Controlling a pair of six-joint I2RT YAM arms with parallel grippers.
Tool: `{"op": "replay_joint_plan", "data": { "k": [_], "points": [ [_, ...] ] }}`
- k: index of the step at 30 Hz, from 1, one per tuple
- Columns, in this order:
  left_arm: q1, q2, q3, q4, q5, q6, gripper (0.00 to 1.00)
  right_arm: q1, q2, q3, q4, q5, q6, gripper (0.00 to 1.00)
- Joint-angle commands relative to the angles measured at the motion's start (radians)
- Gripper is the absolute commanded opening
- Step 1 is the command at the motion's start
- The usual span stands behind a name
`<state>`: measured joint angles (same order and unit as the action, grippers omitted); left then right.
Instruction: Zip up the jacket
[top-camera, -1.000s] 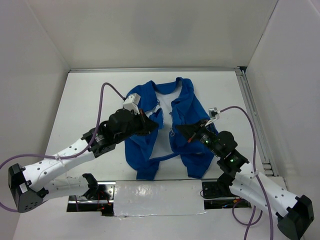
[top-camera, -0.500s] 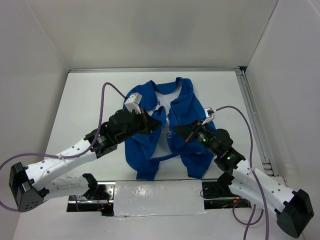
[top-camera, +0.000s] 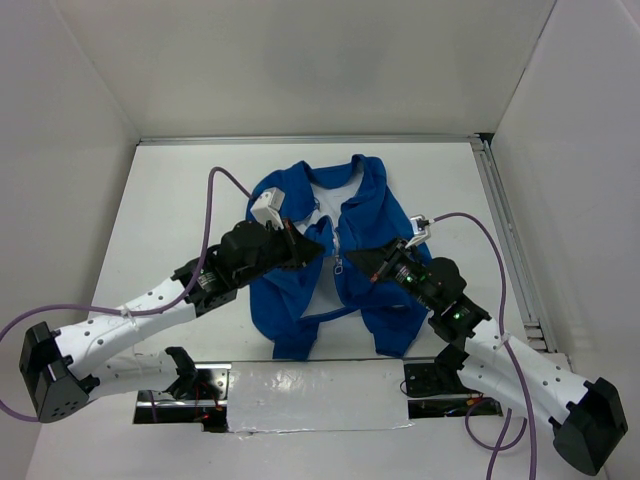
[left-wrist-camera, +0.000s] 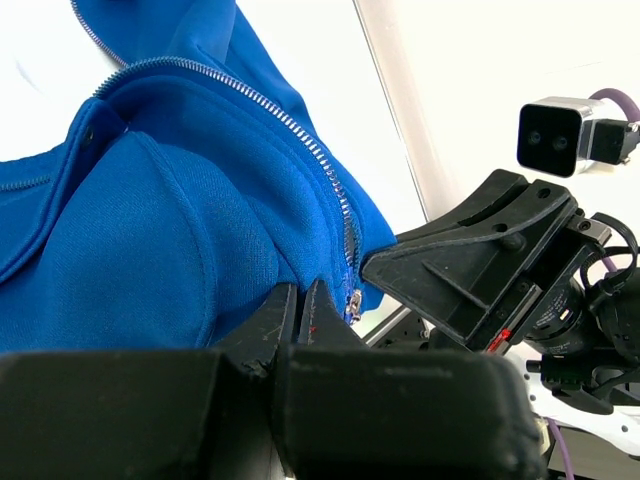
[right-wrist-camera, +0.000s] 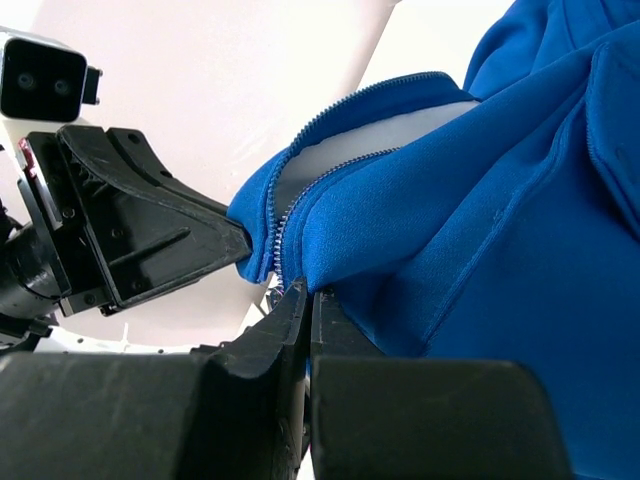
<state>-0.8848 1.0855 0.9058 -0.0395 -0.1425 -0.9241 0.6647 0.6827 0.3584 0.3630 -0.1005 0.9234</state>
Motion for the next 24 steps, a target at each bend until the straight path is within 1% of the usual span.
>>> {"op": "replay_joint_plan", "data": {
  "k": [1,8,15,20,21,24],
  "points": [
    [0.001,-0.007,-0.007,0.081,0.007,-0.030,0.00,-0.002,-0.009,0.027,0.044,0.018,0.009,0.00],
    [0.001,0.014,0.001,0.067,0.007,-0.047,0.00,-0.002,-0.003,0.024,0.065,0.018,0.028,0.00],
    [0.001,0.010,-0.011,0.081,0.018,-0.055,0.00,-0.002,0.009,0.036,0.044,0.030,0.031,0.00],
    [0.000,0.002,-0.025,0.082,0.006,-0.052,0.00,-0.004,0.015,0.053,0.014,0.050,0.058,0.00],
    [0.000,0.001,-0.027,0.085,0.003,-0.048,0.00,-0.002,0.017,0.063,-0.027,0.054,0.063,0.00],
    [-0.006,-0.001,-0.030,0.092,-0.015,-0.032,0.00,-0.004,0.029,0.085,-0.059,0.047,0.071,0.00]
  ]
}}
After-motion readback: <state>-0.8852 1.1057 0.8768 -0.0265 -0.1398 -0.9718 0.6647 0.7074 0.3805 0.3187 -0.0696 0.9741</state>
